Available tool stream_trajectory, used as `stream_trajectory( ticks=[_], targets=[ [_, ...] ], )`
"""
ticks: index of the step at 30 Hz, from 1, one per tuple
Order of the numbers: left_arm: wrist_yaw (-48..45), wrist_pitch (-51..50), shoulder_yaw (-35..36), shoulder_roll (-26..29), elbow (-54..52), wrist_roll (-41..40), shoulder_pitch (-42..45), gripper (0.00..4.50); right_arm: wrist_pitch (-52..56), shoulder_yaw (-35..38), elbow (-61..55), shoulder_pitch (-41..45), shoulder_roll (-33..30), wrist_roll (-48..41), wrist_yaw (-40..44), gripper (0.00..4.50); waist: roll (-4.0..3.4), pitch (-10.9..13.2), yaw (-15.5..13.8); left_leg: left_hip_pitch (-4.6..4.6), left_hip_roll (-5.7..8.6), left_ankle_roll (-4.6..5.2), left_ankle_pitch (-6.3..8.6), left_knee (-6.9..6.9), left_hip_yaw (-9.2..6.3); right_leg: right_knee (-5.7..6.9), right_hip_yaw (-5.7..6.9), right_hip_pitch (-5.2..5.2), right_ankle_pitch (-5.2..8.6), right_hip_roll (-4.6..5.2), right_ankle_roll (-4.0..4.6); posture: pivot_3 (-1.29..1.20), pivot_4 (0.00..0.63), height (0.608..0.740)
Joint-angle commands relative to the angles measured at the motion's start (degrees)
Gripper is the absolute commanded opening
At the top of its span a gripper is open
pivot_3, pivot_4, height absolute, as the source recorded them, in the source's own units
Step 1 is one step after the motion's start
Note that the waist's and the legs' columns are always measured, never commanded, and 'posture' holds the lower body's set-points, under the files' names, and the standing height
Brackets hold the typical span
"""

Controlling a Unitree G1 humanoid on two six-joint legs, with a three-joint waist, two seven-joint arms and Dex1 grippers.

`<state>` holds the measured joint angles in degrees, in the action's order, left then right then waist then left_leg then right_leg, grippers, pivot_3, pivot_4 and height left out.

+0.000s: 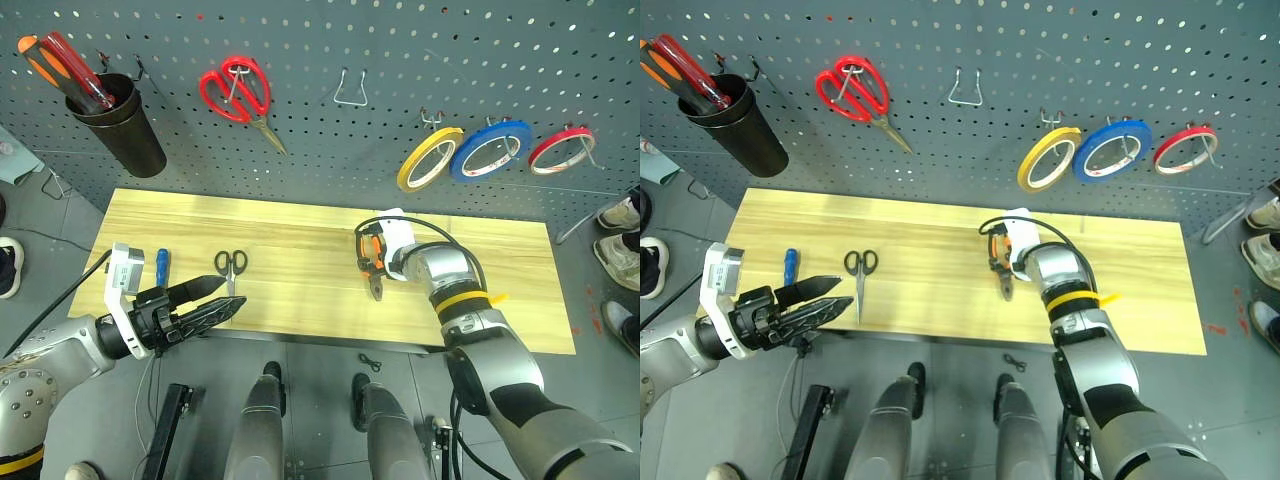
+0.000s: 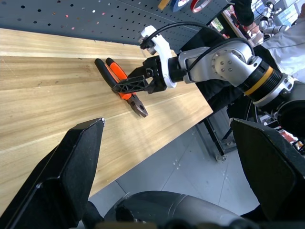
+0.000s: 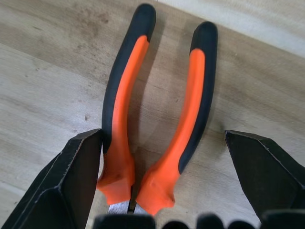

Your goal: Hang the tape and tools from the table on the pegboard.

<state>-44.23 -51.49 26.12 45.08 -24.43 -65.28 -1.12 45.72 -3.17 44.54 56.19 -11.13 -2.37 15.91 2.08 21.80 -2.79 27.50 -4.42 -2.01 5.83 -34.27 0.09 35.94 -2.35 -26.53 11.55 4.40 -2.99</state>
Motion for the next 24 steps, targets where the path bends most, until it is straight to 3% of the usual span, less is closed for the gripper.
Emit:
stream_trajectory(
  ticks=[1, 6, 9, 12, 18, 21, 24],
  targets=[
    [0.09, 0.22, 1.54, 0.69, -2.46, -1.45, -0.6, 4.5, -0.68, 1.01, 1.72, 1.08, 0.36, -0.49, 0.92, 4.24, 0.0, 0.0, -0.02, 0.0, 0.0, 0.0, 0.0, 0.0, 0.0, 0.0, 0.0, 0.0, 0.0, 0.0, 0.0, 0.24, 0.409, 0.74],
    [-0.09, 0.82, 1.18, 0.54, -2.05, -0.97, -0.29, 4.5, 0.22, 0.75, 0.8, 0.87, 0.61, -0.63, 2.03, 2.78, 0.0, 0.0, -0.08, 0.0, 0.0, 0.0, 0.0, 0.01, 0.0, -0.01, 0.0, 0.0, 0.15, 0.0, 0.26, 0.24, 0.402, 0.74],
    [0.07, 1.13, 0.61, 0.24, -2.07, -0.7, 0.09, 4.5, 1.18, 0.42, -1.58, -0.57, 0.42, -0.6, 2.77, 2.76, 0.0, 0.0, -0.07, 0.0, 0.0, 0.0, 0.0, 0.02, 0.0, -0.01, 0.0, 0.0, 0.15, 0.0, 0.25, 0.24, 0.402, 0.74],
    [1.14, 1.0, 0.72, 0.04, -2.23, -1.84, 1.71, 4.5, 4.73, 2.31, -11.38, -3.61, -0.02, -3.7, 5.07, 2.76, 0.0, 0.0, -0.3, 0.0, 0.0, 0.0, 0.0, 0.05, 0.0, -0.01, 0.01, -0.01, 0.16, 0.0, 0.25, 0.24, 0.4, 0.74],
    [10.28, 0.5, 2.18, -3.11, -3.21, -12.85, 7.38, 4.5, 2.07, 1.25, -53.64, -13.64, -3.38, -12.97, 15.76, 2.76, -0.02, 0.01, -1.04, 0.49, 0.0, -0.01, -0.01, 0.09, -0.04, 0.05, 0.01, -0.5, -0.04, -0.01, -0.1, 0.23, 0.387, 0.74],
    [16.1, 1.41, 1.67, -3.94, -2.68, -19.12, 12.34, 4.5, -2.93, 4.32, -64.59, -10.35, -0.69, -16.08, 13.45, 2.76, -0.02, 0.01, -0.83, 0.63, -0.07, -0.02, -0.02, -0.04, -0.08, 0.19, 0.01, -0.67, -0.08, -0.11, -0.13, 0.2, 0.377, 0.74],
    [20.54, 2.77, 1.07, -4.67, -0.4, -22.65, 18.27, 4.5, -11.25, 4.42, -64.26, -4.39, 0.64, -13.31, 10.55, 2.76, -0.02, 0.01, -0.98, 0.63, -0.09, -0.13, -0.09, -0.09, -0.13, 0.23, 0.07, -0.65, -0.1, -0.14, -0.15, 0.18, 0.366, 0.74]
  ],
)
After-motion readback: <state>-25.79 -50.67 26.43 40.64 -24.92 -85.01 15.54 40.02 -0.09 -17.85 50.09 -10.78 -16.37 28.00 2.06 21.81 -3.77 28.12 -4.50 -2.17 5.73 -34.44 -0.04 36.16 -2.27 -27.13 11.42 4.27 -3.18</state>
